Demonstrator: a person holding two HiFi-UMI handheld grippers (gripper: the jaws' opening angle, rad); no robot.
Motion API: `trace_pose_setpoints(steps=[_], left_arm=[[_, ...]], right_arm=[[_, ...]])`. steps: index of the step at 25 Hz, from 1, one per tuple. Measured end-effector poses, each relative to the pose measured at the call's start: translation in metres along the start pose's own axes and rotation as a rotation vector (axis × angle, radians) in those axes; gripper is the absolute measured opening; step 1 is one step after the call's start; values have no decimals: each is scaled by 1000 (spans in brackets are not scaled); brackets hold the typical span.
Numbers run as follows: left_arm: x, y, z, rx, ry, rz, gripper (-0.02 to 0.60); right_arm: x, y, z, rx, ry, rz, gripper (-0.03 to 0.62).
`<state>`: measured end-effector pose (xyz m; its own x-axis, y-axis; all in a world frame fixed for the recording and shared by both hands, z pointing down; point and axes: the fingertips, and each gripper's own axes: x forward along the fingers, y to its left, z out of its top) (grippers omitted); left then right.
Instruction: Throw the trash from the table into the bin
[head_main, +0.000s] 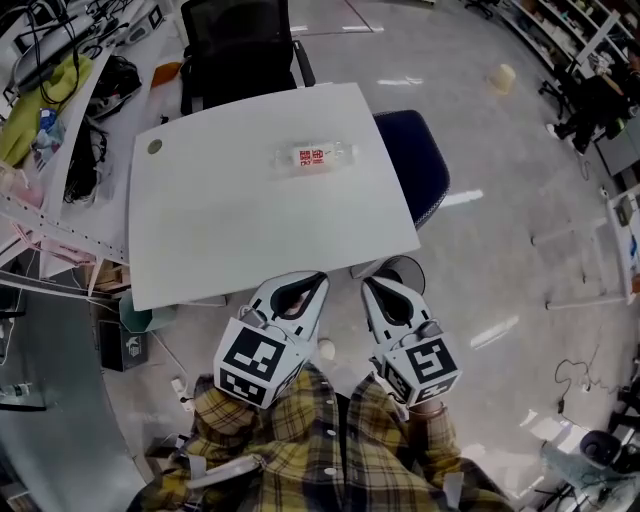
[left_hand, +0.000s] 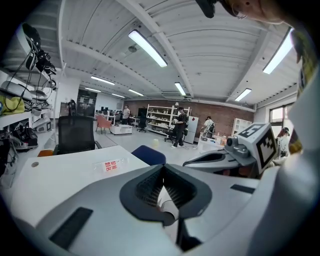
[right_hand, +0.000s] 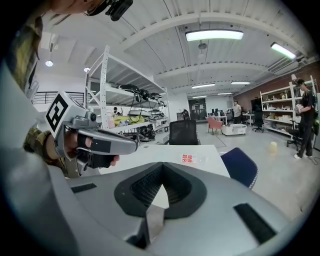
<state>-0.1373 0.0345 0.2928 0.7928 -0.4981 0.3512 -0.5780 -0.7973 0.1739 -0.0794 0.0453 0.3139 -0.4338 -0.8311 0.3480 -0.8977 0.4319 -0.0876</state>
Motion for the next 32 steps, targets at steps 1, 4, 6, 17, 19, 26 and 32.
trace_pose_setpoints(steps=[1,4,6,17,19,26,32], left_arm=[[6,9,4,-5,-5,2,8],[26,39,20,-10,-21,11,8],[39,59,32,-17,-28,18,8],[81,169,64,-39,-50,43,8],[83,183,65,-37,-49,49,8],[80,208,61,-69,-57,81,8],[89,213,65,-86,-75,110,8]], right_arm=[[10,-5,4,-7,5,4,-2],[41,-19,19,-36,9,23,-2],[63,-29,31,-49,14,33,-2],[175,-70,74,-92,57,27,-2],[188,-76,76,-95,58,25,-2],[215,-88,72,-94,90,35,-2],[229,-100,78,-130,112,83,-2]])
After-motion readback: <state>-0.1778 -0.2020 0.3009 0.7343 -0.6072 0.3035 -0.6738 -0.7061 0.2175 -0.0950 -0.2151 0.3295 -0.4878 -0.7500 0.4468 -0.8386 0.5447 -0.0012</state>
